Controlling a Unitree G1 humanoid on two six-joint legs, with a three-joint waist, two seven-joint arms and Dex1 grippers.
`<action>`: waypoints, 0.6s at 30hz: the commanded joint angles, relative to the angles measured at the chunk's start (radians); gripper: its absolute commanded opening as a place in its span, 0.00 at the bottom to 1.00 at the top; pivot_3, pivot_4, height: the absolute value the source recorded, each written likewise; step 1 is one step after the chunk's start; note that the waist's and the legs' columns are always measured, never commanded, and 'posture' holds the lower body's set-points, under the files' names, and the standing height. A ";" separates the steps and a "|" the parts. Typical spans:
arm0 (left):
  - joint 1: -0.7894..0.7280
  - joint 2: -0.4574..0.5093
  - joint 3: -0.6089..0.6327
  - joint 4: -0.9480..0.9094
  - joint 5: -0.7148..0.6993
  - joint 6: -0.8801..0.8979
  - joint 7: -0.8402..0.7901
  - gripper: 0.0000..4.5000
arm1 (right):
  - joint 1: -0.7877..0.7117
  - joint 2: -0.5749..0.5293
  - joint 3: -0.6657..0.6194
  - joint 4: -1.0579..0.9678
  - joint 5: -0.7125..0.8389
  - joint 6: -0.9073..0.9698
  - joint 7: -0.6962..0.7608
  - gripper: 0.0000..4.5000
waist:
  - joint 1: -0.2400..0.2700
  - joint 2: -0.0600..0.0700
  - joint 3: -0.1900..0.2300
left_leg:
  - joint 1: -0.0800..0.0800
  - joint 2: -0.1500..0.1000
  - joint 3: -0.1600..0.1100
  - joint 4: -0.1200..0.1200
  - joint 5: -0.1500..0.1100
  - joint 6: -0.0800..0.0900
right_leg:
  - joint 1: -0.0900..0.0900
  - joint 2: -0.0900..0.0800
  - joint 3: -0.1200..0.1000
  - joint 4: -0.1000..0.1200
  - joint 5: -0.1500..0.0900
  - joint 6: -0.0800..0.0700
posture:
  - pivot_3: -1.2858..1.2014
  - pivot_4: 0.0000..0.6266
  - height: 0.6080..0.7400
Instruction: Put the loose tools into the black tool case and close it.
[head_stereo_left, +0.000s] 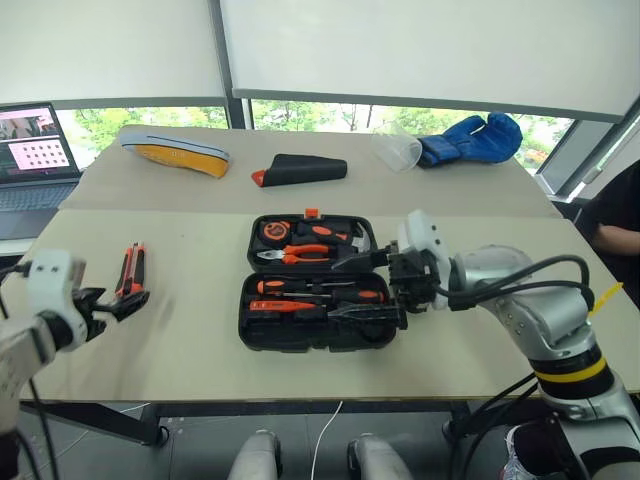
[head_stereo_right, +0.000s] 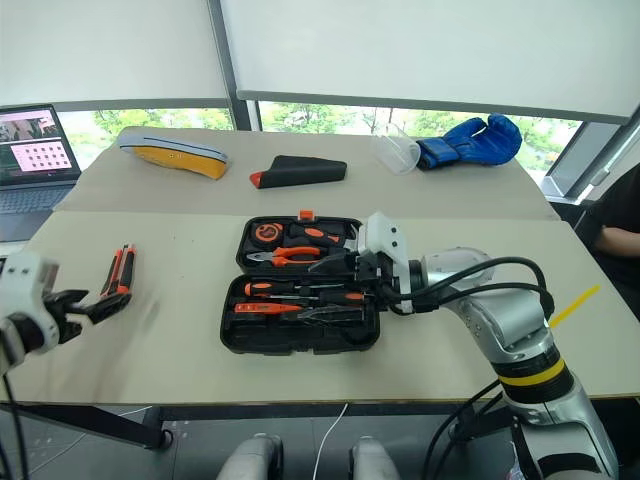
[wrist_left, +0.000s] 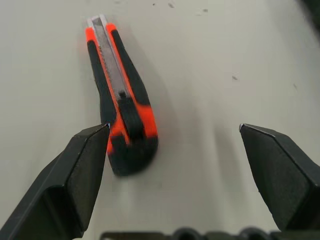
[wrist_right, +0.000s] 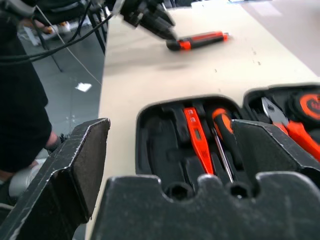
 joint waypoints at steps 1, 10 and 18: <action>-0.108 0.029 -0.081 0.144 0.065 0.001 0.031 0.99 | 0.013 -0.006 -0.031 -0.054 -0.034 -0.038 -0.032 1.00 | -0.006 0.000 0.000 | 0.000 0.000 0.000 0.000 0.000 0.001 | -0.001 0.001 0.000 0.000 0.001 0.000 | 0.52 0.24 1.00; -0.299 0.006 -0.208 0.431 0.157 -0.012 0.044 0.99 | 0.069 -0.018 -0.051 -0.110 -0.061 -0.036 -0.082 1.00 | -0.001 0.000 0.000 | -0.001 -0.001 0.001 -0.004 0.000 0.000 | -0.002 0.001 0.002 0.000 -0.002 -0.001 | 0.52 0.24 1.00; -0.277 0.014 -0.242 0.392 0.131 -0.008 -0.060 0.62 | 0.078 -0.031 -0.067 -0.117 -0.071 -0.037 -0.092 1.00 | -0.002 0.000 0.000 | 0.001 -0.001 0.001 -0.004 0.001 -0.001 | -0.001 0.001 0.002 0.001 -0.001 0.000 | 0.52 0.24 1.00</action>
